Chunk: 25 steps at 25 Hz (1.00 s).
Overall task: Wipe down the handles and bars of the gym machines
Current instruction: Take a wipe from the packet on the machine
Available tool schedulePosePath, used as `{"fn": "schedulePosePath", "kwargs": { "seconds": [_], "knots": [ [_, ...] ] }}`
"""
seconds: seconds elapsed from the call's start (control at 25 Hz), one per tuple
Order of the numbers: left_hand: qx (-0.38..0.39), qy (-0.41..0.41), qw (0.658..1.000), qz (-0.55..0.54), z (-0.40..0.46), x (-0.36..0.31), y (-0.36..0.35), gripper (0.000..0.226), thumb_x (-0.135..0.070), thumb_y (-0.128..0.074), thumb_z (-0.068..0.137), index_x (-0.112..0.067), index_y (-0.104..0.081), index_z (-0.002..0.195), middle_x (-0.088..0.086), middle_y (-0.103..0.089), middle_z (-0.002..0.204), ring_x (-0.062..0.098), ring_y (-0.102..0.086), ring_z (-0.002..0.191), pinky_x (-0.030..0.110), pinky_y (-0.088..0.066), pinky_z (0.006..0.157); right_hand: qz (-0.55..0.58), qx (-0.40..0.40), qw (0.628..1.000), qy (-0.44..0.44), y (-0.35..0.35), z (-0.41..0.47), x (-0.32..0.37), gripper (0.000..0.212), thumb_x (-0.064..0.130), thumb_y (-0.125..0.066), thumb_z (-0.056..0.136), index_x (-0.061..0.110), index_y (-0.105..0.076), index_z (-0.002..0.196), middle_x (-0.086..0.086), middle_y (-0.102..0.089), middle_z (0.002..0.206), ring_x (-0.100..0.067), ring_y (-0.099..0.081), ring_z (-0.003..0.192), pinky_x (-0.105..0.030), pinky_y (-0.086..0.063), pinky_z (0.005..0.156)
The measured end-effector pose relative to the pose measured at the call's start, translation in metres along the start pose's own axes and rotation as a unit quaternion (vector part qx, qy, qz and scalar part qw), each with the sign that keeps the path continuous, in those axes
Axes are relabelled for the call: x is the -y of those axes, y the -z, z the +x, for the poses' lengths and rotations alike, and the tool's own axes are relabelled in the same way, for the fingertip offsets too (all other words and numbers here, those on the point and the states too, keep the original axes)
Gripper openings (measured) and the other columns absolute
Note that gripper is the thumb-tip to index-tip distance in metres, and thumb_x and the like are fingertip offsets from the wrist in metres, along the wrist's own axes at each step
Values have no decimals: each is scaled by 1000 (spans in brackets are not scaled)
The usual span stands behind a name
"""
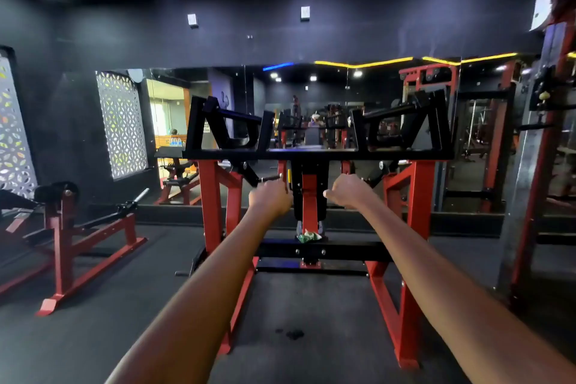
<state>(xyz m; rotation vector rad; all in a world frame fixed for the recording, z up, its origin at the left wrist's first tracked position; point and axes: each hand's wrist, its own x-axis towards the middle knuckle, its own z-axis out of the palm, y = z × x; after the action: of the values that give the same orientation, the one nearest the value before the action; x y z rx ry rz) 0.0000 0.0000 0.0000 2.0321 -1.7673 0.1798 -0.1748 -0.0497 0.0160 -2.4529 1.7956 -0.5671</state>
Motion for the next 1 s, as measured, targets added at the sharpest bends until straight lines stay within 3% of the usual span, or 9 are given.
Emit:
{"fn": "schedulePosePath", "kwargs": {
  "seconds": [0.12, 0.32, 0.52, 0.68, 0.8, 1.0],
  "knots": [
    [2, -2, 1000, 2, -23, 14, -19, 27, -30, -46, 98, -14, -62, 113, 9, -65, 109, 26, -62, 96, 37, -51, 84, -45, -17, 998, 30, -30, -14, -5, 47, 43, -40, 97, 2, -64, 93, -9, -65, 87, -23, -64, 84, -36, -50, 84],
    [20, 4, 1000, -1, -76, 36, -72, 33, -30, -47, 97, -11, -60, 120, 11, -62, 120, 30, -58, 110, 37, -44, 83, 14, -24, 999, 33, -93, -62, -6, 43, 40, -42, 96, 3, -64, 97, -15, -63, 96, -32, -60, 92, -37, -49, 78],
    [105, 10, 994, 5, -91, 58, -142, 32, -25, -46, 95, -13, -61, 122, 13, -60, 123, 33, -56, 113, 35, -44, 86, 30, 34, 999, 6, -176, -72, -18, 40, 41, -46, 94, 5, -64, 95, -15, -62, 99, -32, -59, 98, -31, -37, 69],
    [119, 0, 993, -27, -60, 68, -181, 35, -24, -44, 96, -15, -58, 127, 8, -59, 129, 27, -55, 116, 34, -42, 91, 11, 38, 999, 13, -215, -41, -29, 34, 40, -47, 94, 9, -60, 89, -15, -62, 103, -29, -58, 97, -31, -35, 70],
    [125, -2, 991, -41, -26, 73, -213, 38, -25, -45, 97, -16, -56, 131, 4, -57, 133, 25, -54, 119, 33, -41, 93, 31, 49, 998, 12, -245, -4, -35, 37, 40, -49, 94, 8, -61, 105, -15, -60, 110, -31, -57, 103, -35, -43, 78],
    [141, 8, 989, -46, 66, 80, -275, 39, -26, -43, 98, -18, -52, 135, 3, -53, 138, 24, -51, 123, 35, -40, 99, 5, 53, 998, 40, -291, 90, -58, 40, 43, -44, 95, 10, -60, 114, -12, -59, 116, -29, -57, 106, -33, -43, 83]
  ]
}}
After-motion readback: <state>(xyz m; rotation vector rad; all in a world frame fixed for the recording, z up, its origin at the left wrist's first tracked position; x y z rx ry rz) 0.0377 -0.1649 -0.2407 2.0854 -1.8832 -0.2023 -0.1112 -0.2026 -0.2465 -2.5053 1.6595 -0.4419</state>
